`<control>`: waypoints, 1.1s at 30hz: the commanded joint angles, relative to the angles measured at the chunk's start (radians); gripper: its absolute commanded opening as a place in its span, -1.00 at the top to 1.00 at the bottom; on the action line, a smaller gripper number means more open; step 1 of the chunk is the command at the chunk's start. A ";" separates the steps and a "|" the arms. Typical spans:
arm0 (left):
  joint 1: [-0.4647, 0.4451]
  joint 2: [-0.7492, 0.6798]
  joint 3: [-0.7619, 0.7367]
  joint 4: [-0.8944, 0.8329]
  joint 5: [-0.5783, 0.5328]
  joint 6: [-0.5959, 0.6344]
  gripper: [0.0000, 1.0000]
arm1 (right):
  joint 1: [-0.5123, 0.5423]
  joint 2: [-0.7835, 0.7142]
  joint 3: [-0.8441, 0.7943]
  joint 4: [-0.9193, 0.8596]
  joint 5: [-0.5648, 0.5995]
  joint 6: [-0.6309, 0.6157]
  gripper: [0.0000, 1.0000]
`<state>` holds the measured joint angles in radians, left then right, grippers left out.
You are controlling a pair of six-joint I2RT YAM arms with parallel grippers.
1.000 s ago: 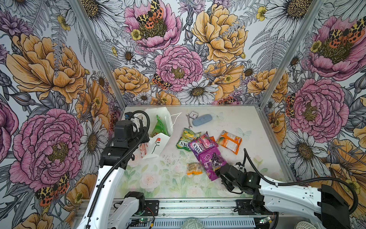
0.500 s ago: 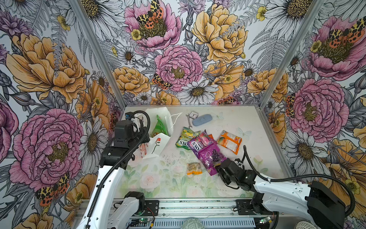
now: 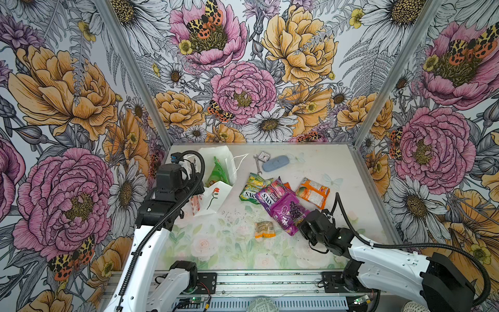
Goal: Place the snacks into the paper bag
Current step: 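Close the right gripper on the purple Lot100 bag's edge, then lift the purple Lot100 bag with the right gripper over the paper bag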
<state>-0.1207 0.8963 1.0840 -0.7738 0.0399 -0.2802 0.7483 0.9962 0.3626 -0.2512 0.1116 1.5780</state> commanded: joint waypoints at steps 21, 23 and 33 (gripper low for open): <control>-0.054 -0.039 0.000 0.017 0.003 0.032 1.00 | -0.108 -0.006 0.597 -0.535 0.151 -0.636 1.00; -0.060 -0.043 -0.001 0.018 -0.008 0.034 1.00 | -0.109 -0.005 0.638 -0.552 0.159 -0.670 1.00; -0.086 -0.046 -0.001 0.018 -0.006 0.041 1.00 | -0.112 0.047 0.810 -0.589 0.180 -0.788 1.00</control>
<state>-0.2008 0.8654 1.0840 -0.7776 0.0368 -0.2573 0.6453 1.0374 1.0882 -0.8864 0.2508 0.8570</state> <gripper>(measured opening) 0.051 0.046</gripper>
